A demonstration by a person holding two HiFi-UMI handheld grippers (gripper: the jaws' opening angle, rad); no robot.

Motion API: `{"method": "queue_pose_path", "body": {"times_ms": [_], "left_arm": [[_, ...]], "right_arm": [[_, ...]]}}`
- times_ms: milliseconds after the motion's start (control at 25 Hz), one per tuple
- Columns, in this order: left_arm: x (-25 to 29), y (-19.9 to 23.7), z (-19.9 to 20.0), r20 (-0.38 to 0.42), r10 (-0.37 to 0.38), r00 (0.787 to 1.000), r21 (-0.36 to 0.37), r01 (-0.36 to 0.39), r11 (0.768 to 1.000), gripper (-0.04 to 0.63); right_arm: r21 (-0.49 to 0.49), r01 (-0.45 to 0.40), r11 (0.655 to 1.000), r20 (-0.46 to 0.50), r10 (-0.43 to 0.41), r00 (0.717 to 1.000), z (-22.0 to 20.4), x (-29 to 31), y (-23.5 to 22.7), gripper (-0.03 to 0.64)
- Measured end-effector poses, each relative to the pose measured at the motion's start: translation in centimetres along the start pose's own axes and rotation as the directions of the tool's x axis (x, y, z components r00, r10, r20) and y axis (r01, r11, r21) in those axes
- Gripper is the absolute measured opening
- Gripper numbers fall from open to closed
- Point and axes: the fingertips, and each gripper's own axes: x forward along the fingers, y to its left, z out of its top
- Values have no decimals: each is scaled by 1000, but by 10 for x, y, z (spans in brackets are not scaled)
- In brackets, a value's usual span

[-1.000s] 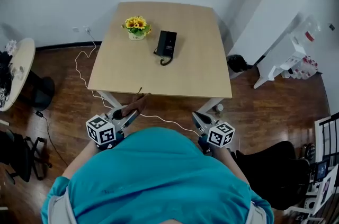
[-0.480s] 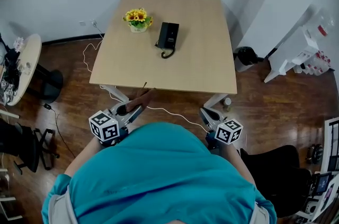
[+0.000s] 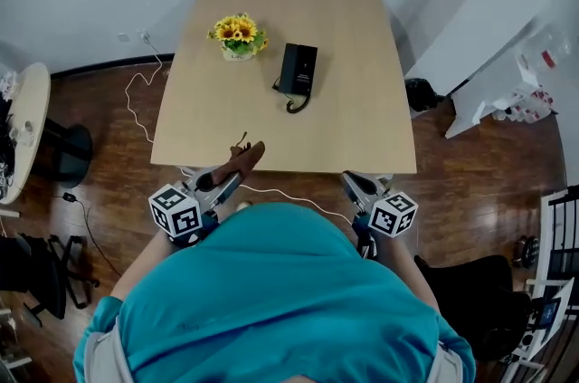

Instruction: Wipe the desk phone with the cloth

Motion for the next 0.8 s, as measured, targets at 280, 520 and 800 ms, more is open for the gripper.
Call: {"method": "queue_pose_path", "body": {"times_ms": [280,520,800], "left_arm": [[5,78,51,-37,-111,993,32,112,993,72],[29,103,71,-24,-135,991,7,136,991,72],[93,96,74,-58,-58,997,17,59,998,72]], "right_arm": [[-14,80,997,15,-80,997,49,77,7,2],[19,101,995,-45,-100,994,48,95,-11,2],[99,39,994,-88,-30,996,44,99,-93,19]]}}
